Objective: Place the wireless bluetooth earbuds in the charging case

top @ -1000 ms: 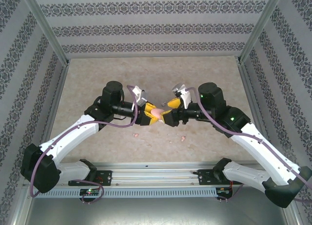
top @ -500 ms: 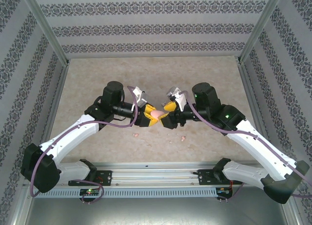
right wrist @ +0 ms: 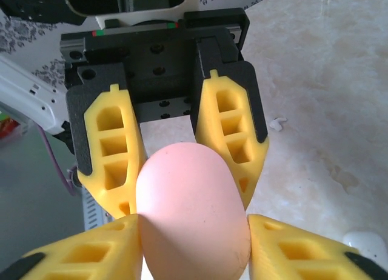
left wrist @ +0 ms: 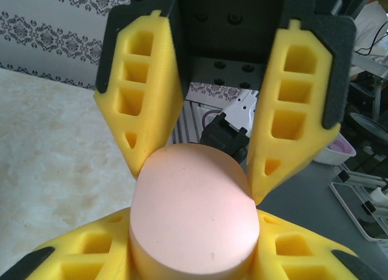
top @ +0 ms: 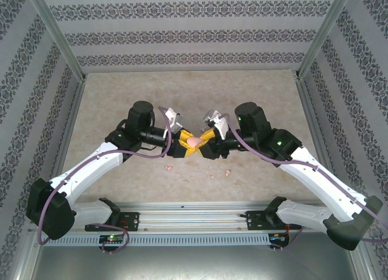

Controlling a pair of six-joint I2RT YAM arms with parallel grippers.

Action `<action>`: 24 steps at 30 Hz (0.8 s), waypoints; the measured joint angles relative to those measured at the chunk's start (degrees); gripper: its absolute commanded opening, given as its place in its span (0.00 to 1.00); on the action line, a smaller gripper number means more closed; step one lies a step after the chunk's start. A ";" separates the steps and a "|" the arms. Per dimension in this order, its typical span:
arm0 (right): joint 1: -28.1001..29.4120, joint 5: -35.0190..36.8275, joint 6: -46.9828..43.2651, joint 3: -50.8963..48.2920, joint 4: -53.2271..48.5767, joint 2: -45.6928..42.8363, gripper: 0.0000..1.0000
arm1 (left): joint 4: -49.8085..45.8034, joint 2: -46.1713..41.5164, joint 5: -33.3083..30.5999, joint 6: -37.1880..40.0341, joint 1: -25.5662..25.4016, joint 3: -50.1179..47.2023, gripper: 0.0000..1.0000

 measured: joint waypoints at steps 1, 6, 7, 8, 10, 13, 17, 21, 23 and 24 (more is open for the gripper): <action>-0.15 -0.13 0.44 0.11 -0.07 0.09 0.39 | 0.00 0.00 0.07 0.00 0.15 0.00 0.13; -3.28 -5.25 5.44 0.20 1.16 0.92 0.39 | 0.20 0.00 -0.26 0.00 0.24 0.13 0.13; -3.93 -6.34 6.56 0.17 1.55 0.96 0.38 | 0.33 0.00 -0.31 0.02 0.24 0.22 0.13; -4.52 -7.32 7.58 0.09 1.97 0.96 0.38 | 0.39 0.00 -0.33 0.00 0.24 0.35 0.13; -5.55 -8.87 9.57 -0.09 2.93 0.94 0.38 | 0.57 0.00 -0.55 0.00 0.24 0.70 0.13; -6.84 -10.64 12.35 -0.57 4.39 0.94 0.45 | 0.76 0.00 -1.11 0.00 0.24 0.96 0.13; -9.79 -10.08 16.52 -1.36 7.21 0.35 0.52 | 0.26 0.00 -2.19 -0.02 0.35 0.94 0.13; -12.61 -7.32 20.70 -2.91 10.49 -0.50 0.58 | 0.33 -0.02 -1.75 -0.13 0.35 0.94 0.13; -12.76 -6.49 22.29 -3.91 11.39 -0.79 0.61 | 0.35 -0.02 -1.79 -0.66 0.46 0.70 0.13; -12.74 -5.92 23.19 -4.33 11.85 -0.98 0.62 | 0.48 -0.02 -1.68 -0.90 0.50 0.44 0.13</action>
